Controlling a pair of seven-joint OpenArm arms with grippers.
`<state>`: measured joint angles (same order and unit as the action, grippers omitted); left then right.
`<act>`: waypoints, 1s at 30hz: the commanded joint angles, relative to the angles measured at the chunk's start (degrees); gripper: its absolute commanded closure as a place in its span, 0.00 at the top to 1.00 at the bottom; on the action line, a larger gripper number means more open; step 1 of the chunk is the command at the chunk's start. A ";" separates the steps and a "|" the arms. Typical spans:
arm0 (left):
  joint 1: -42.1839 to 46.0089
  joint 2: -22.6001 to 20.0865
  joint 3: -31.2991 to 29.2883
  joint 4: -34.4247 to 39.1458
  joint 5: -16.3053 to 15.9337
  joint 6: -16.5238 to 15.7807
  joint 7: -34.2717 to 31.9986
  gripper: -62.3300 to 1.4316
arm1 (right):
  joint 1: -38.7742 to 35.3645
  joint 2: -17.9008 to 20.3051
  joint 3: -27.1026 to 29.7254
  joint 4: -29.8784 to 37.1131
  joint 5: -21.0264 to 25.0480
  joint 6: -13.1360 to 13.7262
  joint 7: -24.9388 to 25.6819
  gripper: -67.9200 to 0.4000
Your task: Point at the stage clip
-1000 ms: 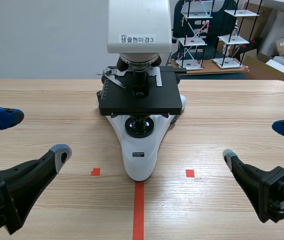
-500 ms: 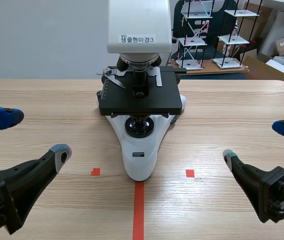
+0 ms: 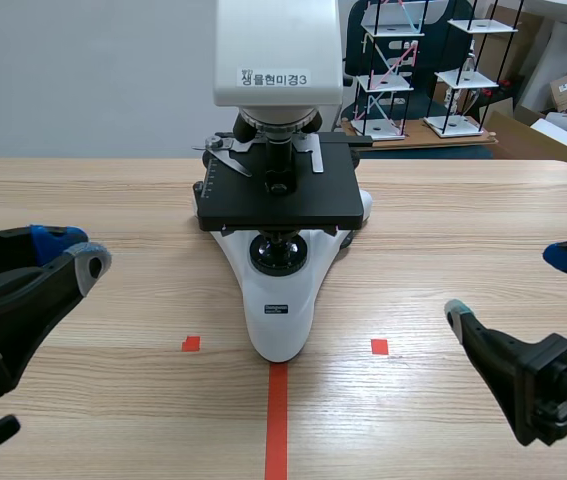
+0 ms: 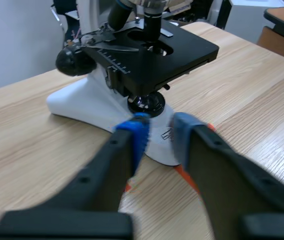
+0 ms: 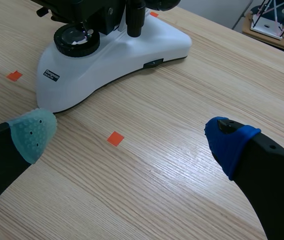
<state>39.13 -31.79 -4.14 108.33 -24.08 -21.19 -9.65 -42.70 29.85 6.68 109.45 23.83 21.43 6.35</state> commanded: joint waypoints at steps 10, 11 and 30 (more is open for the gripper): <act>-23.39 -8.26 12.07 -13.42 -3.39 0.07 1.77 0.07 | 0.81 -0.02 0.37 0.70 0.42 -0.02 1.03 1.00; -26.01 -8.26 13.38 -15.26 -3.39 0.07 2.05 0.07 | 0.81 -0.02 0.37 0.70 0.42 -0.02 1.03 1.00; -55.58 -5.40 33.81 -31.47 -4.46 0.07 2.23 0.07 | 0.81 -0.02 0.37 0.70 0.42 -0.02 1.03 1.00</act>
<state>-16.27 -37.71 30.17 76.53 -27.75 -21.17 -6.94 -42.70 29.85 6.68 109.45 23.81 21.43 6.35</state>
